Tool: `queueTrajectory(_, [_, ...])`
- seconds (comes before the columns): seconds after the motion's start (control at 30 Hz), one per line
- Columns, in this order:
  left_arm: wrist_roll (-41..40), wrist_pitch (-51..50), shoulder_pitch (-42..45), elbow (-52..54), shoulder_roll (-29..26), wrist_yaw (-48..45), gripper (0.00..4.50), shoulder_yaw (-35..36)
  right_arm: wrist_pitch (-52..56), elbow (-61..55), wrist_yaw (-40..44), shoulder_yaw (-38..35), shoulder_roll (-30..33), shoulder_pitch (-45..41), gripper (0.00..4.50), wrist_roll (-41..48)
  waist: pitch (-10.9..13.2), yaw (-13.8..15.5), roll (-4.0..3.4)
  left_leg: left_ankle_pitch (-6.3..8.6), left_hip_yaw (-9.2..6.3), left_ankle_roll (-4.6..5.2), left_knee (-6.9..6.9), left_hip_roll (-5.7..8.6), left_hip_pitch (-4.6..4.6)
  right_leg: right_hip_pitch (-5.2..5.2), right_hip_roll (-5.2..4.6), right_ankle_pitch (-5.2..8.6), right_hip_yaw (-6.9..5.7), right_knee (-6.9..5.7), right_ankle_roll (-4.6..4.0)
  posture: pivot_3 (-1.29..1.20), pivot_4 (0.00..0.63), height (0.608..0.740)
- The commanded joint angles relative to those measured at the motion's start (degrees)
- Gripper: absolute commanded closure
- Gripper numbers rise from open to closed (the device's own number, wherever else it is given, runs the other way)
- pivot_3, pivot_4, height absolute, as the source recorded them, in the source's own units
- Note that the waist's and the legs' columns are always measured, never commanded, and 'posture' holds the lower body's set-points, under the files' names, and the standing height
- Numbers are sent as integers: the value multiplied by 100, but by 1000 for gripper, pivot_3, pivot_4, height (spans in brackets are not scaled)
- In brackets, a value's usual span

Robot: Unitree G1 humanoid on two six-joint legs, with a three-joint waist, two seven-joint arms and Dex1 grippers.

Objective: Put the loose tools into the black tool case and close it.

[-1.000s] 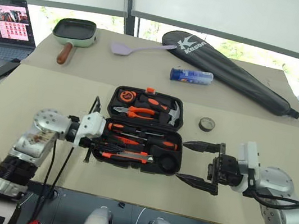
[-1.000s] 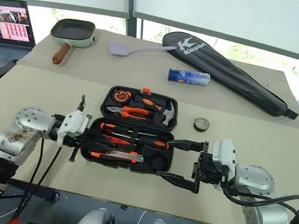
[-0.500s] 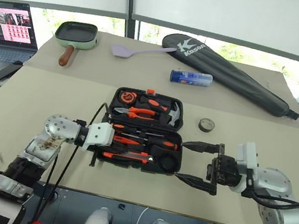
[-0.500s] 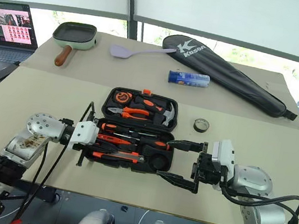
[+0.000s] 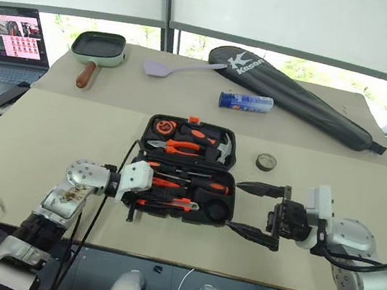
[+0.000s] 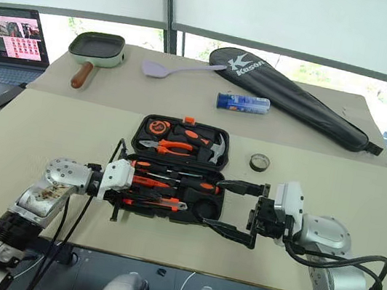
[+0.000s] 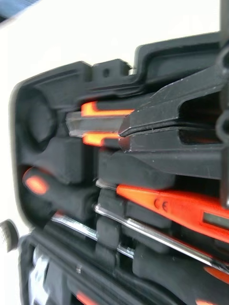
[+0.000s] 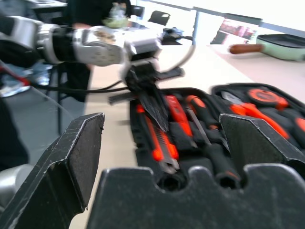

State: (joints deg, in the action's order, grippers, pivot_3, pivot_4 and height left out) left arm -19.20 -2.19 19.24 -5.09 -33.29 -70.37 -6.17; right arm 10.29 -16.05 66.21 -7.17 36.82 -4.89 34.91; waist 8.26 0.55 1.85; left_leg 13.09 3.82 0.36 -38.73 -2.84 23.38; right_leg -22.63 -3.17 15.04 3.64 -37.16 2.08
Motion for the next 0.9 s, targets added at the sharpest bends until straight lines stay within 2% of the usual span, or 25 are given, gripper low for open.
queueTrajectory(0.03, [-1015, -706, -205, 865, -340, 62, 3780, 893, -439, 505, -145, -895, 166, 382, 0, -98, 2, 2, 3, 0, -3, 0, 0, 0, 7, -5, 0, 0, -2, 1, 0, 0, 150, 740])
queueTrajectory(0.07, [-1099, -777, -304, 1038, -429, 81, 3491, 1025, -625, 686, -107, -1011, 198, 528, 0, -220, 2, 2, 3, 3, -3, 3, 1, 0, 7, -5, -2, 0, -3, 3, 1, 0, 150, 740])
queueTrajectory(0.1, [-1233, -865, -455, 1281, -510, 223, 3012, 1288, -883, 983, -129, -1225, 210, 751, 0, -361, 2, 1, 2, 6, -2, 7, 3, 2, 4, -3, -6, 2, -3, 3, 3, 0, 150, 740])
queueTrajectory(0.2, [-1452, -1403, -1023, 1614, -997, 336, 2144, 1829, -1411, 1654, -189, -1656, 211, 1289, 0, -627, 2, -4, 2, 10, -1, 11, 11, 4, 1, 0, -9, 4, -1, 12, 7, 0, 150, 740])
queueTrajectory(0.3, [-1660, -1118, -1614, 1306, -1199, -255, 1121, 2300, -1744, 2043, -389, -1770, 157, 1490, 0, -880, 2, -73, -4, 10, 10, 11, 19, 3, -13, -1, -9, 7, 7, 9, 3, 0, 150, 740])
queueTrajectory(0.4, [-1768, -1018, -1745, 1037, -1269, -452, 151, 2566, -1819, 2161, -591, -1684, 239, 1356, 0, -1109, 3, -130, -5, 8, 19, 8, 32, 1, -27, 2, -8, 12, 13, 9, -4, 0, 150, 740])
queueTrajectory(0.5, [-2078, -988, -1592, 1032, -1141, -597, 33, 2733, -1227, 1960, -559, -1362, 535, 803, 0, -1101, 3, -165, -5, 4, 18, 6, 32, -2, -28, -2, -6, 13, 14, 8, -8, 0, 150, 740])
queueTrajectory(0.63, [-2165, -1148, -1399, 1291, -1017, -421, 33, 2553, -741, 2031, -381, -699, 900, -422, 0, -1314, 5, -176, -7, 3, 15, 6, 32, -2, -38, -2, -7, 7, 27, 6, -8, 0, 150, 740])
queueTrajectory(0.77, [-2079, -1257, -1157, 1401, -894, -263, 33, 2220, 264, 2893, -240, 599, 1082, -2299, 0, -2208, 7, -168, -7, 4, 21, 6, 37, -1, -23, -21, -5, 7, 30, 6, -8, 0, 150, 740])
queueTrajectory(0.9, [-1959, -1204, -911, 1349, -800, -223, 33, 1961, 192, 4062, 81, 1730, 896, -3610, 0, -3226, 8, -113, -4, 4, 28, 6, 40, 2, 10, -53, -2, 5, 23, 3, -10, 0, 150, 740])
